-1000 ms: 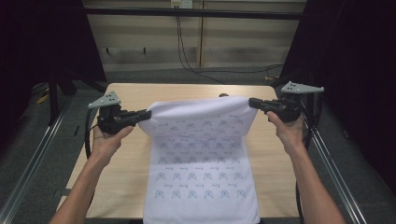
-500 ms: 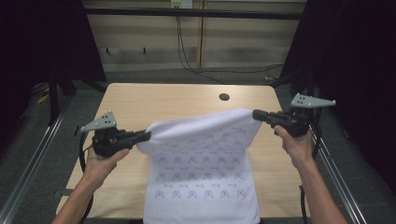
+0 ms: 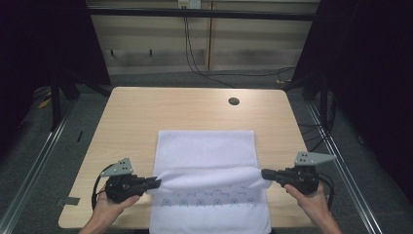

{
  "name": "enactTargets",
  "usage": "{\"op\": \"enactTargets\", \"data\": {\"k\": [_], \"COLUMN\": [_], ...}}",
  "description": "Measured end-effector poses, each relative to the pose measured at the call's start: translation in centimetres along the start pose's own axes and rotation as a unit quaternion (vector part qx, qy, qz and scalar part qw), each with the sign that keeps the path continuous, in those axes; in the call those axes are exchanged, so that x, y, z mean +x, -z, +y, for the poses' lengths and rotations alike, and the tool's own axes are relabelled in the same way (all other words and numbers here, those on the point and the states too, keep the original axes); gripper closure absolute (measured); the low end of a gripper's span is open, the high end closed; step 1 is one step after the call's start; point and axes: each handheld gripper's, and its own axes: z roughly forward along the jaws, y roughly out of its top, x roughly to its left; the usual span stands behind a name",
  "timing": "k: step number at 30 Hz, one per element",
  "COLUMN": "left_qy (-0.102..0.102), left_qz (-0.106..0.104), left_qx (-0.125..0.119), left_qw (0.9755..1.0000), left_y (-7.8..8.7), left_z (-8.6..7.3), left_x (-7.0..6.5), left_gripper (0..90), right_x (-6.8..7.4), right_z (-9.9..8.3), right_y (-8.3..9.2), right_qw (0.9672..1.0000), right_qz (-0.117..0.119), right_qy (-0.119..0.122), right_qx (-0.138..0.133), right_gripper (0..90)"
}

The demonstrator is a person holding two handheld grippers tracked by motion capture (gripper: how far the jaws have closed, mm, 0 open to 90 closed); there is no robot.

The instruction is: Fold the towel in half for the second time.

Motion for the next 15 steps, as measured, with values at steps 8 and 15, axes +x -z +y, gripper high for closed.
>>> {"op": "enactTargets", "data": {"k": [8, 15], "left_qy": [-0.008, -0.037], "left_qz": [-0.029, -0.057], "left_qx": [0.035, 0.07], "left_qw": [0.9989, 0.9953], "left_y": [-0.2, 0.1], "left_z": [-2.1, -3.0], "left_x": [-2.0, -4.6], "left_gripper": [77.5, 72.0], "right_x": [1.7, 3.6], "right_z": [-3.8, -5.8], "right_y": [0.8, 1.5], "right_qw": [0.9988, 0.9937], "right_qz": [0.016, 0.066], "right_qy": [-0.011, -0.001], "right_qx": [0.046, 0.091], "right_gripper": [88.4, 84.7]}}
